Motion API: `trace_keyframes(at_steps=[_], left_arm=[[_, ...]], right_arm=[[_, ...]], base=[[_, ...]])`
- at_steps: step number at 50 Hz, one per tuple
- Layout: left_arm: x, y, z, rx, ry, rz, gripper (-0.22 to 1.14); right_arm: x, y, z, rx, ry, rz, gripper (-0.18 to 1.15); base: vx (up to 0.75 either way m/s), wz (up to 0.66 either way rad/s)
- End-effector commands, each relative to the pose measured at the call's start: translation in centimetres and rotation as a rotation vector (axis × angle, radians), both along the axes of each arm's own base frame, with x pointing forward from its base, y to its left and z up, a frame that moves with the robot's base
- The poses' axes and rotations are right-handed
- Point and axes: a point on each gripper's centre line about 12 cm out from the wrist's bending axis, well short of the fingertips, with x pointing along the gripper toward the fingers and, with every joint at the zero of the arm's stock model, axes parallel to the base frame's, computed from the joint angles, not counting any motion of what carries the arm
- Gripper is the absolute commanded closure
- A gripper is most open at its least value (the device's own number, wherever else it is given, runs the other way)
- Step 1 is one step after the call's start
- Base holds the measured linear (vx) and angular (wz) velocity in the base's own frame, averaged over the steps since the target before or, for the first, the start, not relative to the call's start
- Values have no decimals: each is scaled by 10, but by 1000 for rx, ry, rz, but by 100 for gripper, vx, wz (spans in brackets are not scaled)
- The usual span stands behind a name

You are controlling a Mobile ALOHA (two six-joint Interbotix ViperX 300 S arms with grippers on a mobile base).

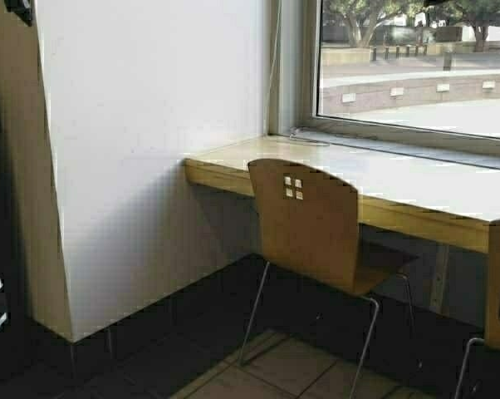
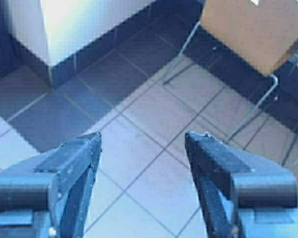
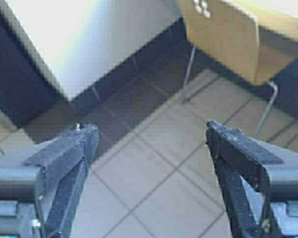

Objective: Push the chairs under the table

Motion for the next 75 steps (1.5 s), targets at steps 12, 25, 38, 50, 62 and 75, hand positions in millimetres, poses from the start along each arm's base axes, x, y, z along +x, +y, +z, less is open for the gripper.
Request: trace_keyframes(at_steps=[12, 25, 38, 50, 62, 75], left_arm=[[4, -1, 3, 2, -10, 0, 4], [8, 0, -5, 3, 15, 3, 4], [12, -3, 5, 5, -11, -5, 4], [15, -1, -11, 21, 16, 3, 4], [9, -1, 5, 9, -44, 10, 4], [8, -1, 0, 10, -30, 9, 4]], right_arm=[[9, 1, 10, 14, -25, -8, 0], [20, 4, 4, 3, 15, -6, 0], [21, -1, 8, 4, 12, -20, 0], [25, -5, -6, 1, 51, -35, 0], [18, -5, 0, 44, 59, -46, 0], [26, -2, -16, 40, 136, -49, 0]], base=[[-39, -6], [-44, -11], [-42, 4], [-35, -1], [-38, -7], [-28, -23]])
